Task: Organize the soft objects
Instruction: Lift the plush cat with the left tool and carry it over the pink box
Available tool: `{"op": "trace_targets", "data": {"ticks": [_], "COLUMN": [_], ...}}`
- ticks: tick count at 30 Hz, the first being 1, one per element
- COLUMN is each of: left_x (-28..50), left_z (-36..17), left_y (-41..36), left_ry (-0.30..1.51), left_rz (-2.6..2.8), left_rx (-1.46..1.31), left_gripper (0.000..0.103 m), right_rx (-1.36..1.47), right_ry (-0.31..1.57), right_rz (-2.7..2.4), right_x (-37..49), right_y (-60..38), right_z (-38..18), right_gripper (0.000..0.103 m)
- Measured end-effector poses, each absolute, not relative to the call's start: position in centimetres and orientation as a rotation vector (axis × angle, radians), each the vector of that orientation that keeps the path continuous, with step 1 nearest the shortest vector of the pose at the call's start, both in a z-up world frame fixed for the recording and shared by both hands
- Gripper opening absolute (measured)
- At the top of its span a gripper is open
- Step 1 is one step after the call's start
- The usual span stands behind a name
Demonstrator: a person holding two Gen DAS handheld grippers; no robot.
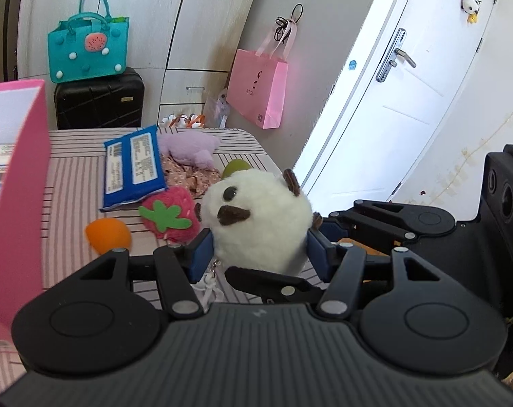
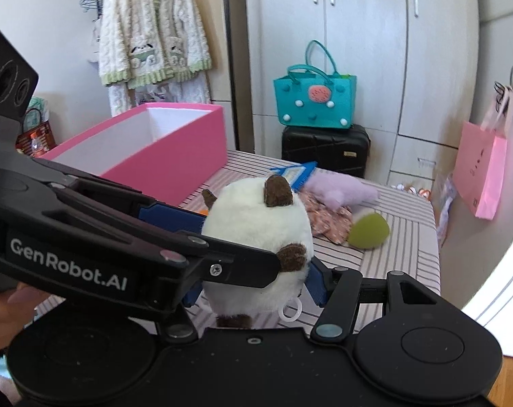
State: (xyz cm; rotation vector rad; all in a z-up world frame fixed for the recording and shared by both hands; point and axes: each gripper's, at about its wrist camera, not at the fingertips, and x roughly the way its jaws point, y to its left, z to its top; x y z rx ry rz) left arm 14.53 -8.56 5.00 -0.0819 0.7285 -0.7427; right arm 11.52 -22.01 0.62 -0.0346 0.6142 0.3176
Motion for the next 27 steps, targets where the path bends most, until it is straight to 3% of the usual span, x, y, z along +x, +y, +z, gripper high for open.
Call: {"op": "trace_targets", "data": {"ticks": [16, 27], "left_x": [14.5, 15.8], "left_z": [11.6, 15.0], "left_y": [1.2, 8.8], "left_ry": [0.738, 0.651], "left_rz": [-0.689, -0.561], "left_rx": [-0.069, -0.088], "left_gripper": [0.058, 0.058], "right_rx": [-0.079, -0.144], "right_ry": [0.574, 0.474], "right_rz": [0.518, 0.648], "right_x": [12.3, 14.9], "right_y": [-15.1, -7.8], "right_z": [6.6, 10.7], "right_gripper": [0.064, 0.064]}}
